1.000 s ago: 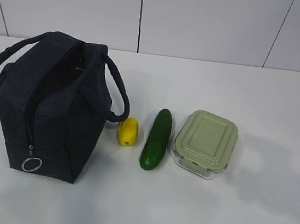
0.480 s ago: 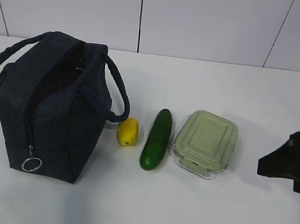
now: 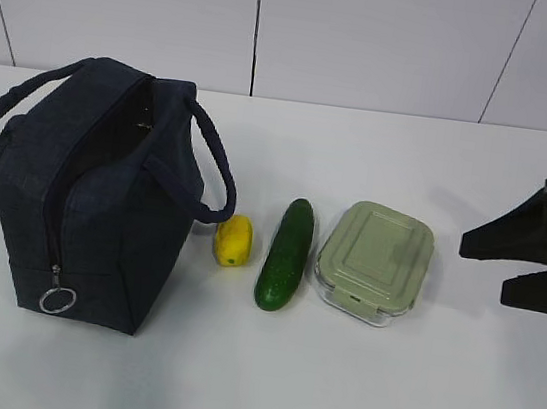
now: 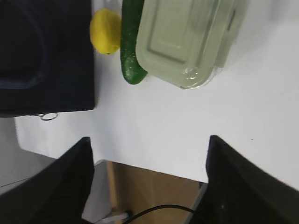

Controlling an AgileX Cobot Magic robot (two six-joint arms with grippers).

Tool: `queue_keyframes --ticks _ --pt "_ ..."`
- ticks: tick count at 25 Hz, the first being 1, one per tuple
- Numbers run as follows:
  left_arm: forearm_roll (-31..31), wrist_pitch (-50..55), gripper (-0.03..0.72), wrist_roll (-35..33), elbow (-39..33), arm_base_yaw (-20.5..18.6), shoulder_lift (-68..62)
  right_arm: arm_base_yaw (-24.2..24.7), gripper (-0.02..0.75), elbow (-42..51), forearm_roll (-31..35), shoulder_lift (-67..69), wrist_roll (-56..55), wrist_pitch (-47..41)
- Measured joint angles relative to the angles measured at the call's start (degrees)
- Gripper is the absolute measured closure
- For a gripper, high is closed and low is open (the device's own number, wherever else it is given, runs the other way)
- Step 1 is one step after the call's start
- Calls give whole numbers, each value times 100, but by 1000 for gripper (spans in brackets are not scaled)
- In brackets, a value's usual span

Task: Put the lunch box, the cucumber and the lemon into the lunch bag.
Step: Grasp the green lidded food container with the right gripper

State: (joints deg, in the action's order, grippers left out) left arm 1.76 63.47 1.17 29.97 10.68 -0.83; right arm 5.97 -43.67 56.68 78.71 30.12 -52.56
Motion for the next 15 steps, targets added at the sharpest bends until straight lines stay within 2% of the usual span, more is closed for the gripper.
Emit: queue_keyframes --ticks 5,15 --pt "0 0 410 0 0 0 0 627 172 -23 861 624 991 -757" --pt "0 0 428 0 0 0 0 706 172 -66 2340 2000 2831 -1272"
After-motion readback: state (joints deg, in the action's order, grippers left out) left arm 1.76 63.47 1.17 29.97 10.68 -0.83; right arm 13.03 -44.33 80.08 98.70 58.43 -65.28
